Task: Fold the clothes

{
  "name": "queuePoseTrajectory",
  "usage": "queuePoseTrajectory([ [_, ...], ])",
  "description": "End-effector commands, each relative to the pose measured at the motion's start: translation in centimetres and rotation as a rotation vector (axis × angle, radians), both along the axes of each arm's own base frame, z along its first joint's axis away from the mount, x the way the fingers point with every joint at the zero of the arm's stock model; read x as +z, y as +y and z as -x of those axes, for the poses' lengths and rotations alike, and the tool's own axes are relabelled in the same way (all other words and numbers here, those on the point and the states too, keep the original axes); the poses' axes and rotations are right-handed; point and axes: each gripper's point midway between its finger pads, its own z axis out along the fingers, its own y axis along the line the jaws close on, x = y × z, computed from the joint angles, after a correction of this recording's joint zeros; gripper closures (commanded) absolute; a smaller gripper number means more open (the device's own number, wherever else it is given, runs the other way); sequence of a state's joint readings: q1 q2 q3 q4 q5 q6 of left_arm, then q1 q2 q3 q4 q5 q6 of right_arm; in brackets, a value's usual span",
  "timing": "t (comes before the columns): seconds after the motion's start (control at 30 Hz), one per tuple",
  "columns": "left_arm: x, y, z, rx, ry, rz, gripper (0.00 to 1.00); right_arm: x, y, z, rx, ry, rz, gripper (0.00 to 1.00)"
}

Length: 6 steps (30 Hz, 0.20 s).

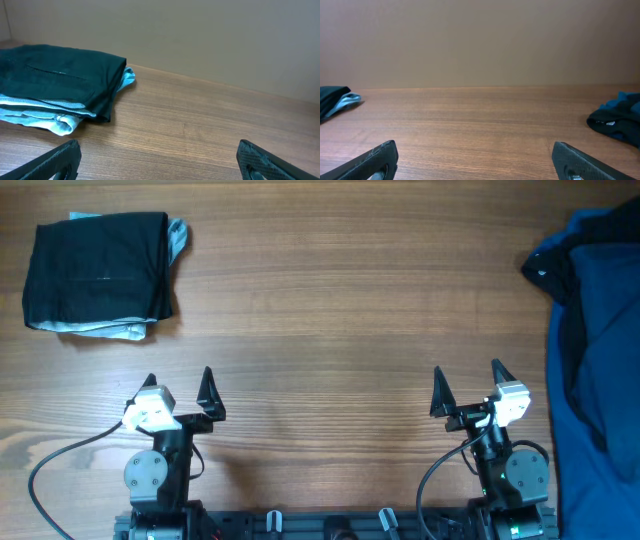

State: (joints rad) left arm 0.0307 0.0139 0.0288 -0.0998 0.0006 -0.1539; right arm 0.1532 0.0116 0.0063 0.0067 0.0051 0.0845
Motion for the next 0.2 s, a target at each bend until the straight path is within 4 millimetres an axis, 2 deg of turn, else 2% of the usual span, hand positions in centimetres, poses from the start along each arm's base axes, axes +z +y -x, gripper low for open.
queuePoseTrajectory([
  [0.0, -0.2, 0.01, 0.0, 0.001, -0.003, -0.02, 0.0, 0.17, -0.43, -0.02, -0.023, -0.009, 0.004, 0.0],
  [0.17, -0.2, 0.01, 0.0, 0.001, -0.003, -0.02, 0.0, 0.17, -0.43, -0.02, -0.023, -0.009, 0.005, 0.01],
])
